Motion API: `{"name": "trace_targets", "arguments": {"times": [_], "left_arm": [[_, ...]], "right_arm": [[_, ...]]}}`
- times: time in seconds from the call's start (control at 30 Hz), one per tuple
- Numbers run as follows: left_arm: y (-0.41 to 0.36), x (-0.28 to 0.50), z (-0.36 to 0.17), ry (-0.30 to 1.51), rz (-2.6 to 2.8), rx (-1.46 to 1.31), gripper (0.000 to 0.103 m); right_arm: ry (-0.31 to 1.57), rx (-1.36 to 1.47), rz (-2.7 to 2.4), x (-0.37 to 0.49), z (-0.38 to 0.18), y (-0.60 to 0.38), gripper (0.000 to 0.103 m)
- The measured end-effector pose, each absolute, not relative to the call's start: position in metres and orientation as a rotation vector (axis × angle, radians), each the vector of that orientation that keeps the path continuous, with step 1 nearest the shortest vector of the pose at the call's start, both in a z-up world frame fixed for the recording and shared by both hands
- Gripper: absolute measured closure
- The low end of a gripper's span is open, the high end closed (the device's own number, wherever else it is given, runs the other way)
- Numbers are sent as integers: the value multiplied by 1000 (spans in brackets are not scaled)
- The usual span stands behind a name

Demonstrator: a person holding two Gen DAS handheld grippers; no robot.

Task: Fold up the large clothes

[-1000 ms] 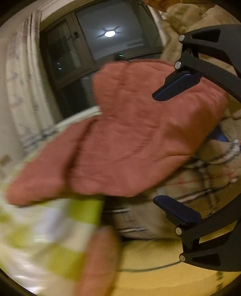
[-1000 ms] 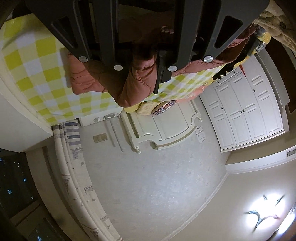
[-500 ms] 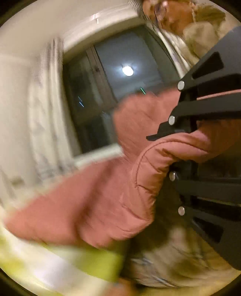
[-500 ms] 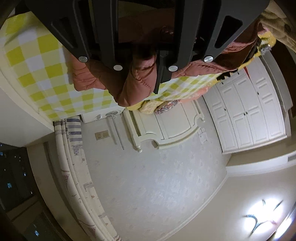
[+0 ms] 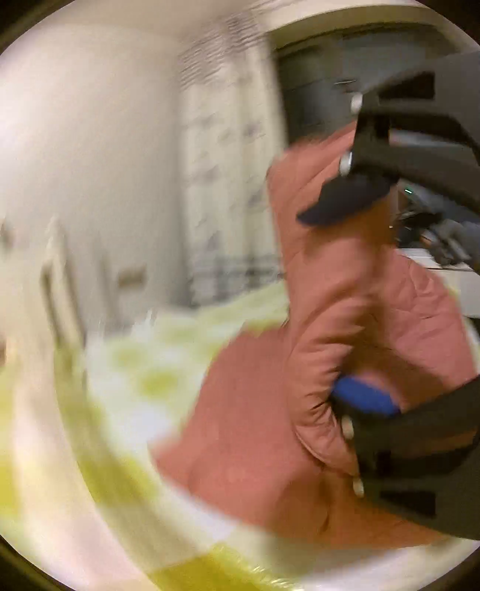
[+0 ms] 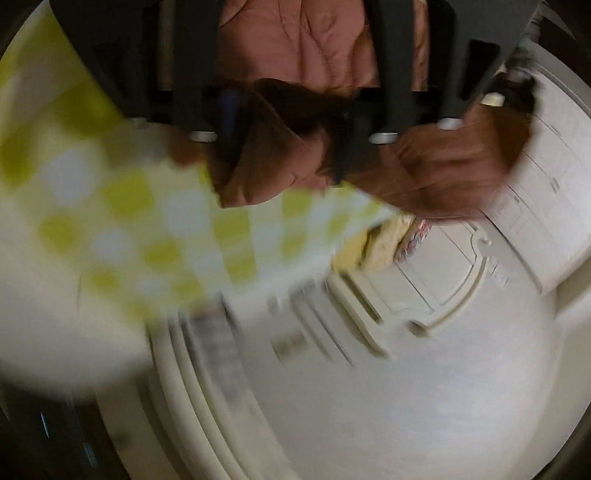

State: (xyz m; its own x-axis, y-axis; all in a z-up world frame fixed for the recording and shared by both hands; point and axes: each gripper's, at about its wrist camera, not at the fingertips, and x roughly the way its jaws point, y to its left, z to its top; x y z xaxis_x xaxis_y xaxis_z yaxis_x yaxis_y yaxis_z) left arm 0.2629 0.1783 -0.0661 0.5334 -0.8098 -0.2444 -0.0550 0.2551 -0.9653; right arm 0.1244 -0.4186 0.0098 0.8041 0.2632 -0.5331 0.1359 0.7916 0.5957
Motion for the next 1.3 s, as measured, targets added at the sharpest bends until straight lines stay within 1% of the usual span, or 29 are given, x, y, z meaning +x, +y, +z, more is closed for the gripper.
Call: {"name": "trace_targets", "arguments": {"times": [0.03,0.07,0.13,0.2,0.23,0.27,0.33,0.37,0.43,0.5,0.53,0.57,0.6,0.63,0.67,0.7,0.77,0.9,0.97,1.03,1.07,1.1,1.13,1.17,1.2,1.23,1.27,1.3], "left_arm": [[185,272,-83,886,-597,-1265,22],[191,278,-86,872,-609,-1290,24],[199,278,-86,837,-609,-1300,23],[208,276,-77,814,-587,-1256,16],[208,276,-72,806,-570,-1225,10],[210,279,-61,796,-539,-1165,7],[212,287,-41,789,-507,-1055,5],[208,294,-32,810,-500,-990,2],[190,311,-22,897,-486,-854,2],[173,326,-24,976,-414,-698,4],[168,330,-28,985,-395,-656,4],[166,332,-28,986,-393,-626,12],[162,332,-29,982,-398,-590,21],[156,333,-28,984,-442,-545,59],[154,333,-30,996,-481,-531,84],[151,329,-29,989,-494,-519,93],[155,312,-19,901,-499,-486,95],[180,277,3,755,-490,-551,95],[179,276,7,738,-447,-517,95],[174,283,0,783,-398,-463,94],[172,288,-7,812,-381,-451,90],[169,294,-17,844,-358,-440,87],[165,301,-31,880,-325,-430,76],[163,308,-41,898,-323,-436,63],[163,312,-51,914,-347,-461,59],[165,311,-53,911,-366,-485,51],[167,308,-49,891,-387,-504,44],[168,305,-44,867,-394,-505,28]], "right_arm": [[649,744,92,129,-7,-427,16],[632,781,102,128,-15,-432,15],[581,853,131,118,-28,-445,15],[566,834,116,108,-28,-454,15],[575,792,85,107,-26,-455,15],[600,716,48,106,-23,-455,15],[670,615,34,111,-22,-454,15],[707,585,43,115,-24,-452,15],[769,524,48,121,-28,-443,16],[800,438,43,127,-33,-430,37],[801,396,38,129,-32,-424,56],[797,361,27,128,-31,-418,72],[780,292,3,128,-25,-411,81],[764,241,2,127,-20,-404,88],[749,205,4,127,-14,-399,90],[730,158,1,125,-7,-392,91],[687,57,-11,120,9,-376,92],[584,-12,-23,119,45,-357,93],[563,-2,-40,135,53,-354,93],[614,18,-85,163,41,-357,93],[649,12,-110,173,32,-358,93],[724,6,-148,189,9,-361,93],[807,35,-170,202,-16,-366,92],[857,64,-191,208,-36,-372,85],[871,100,-191,208,-48,-377,83],[852,142,-186,204,-49,-383,74],[836,159,-191,200,-43,-386,47],[826,164,-193,197,-37,-388,30]]}}
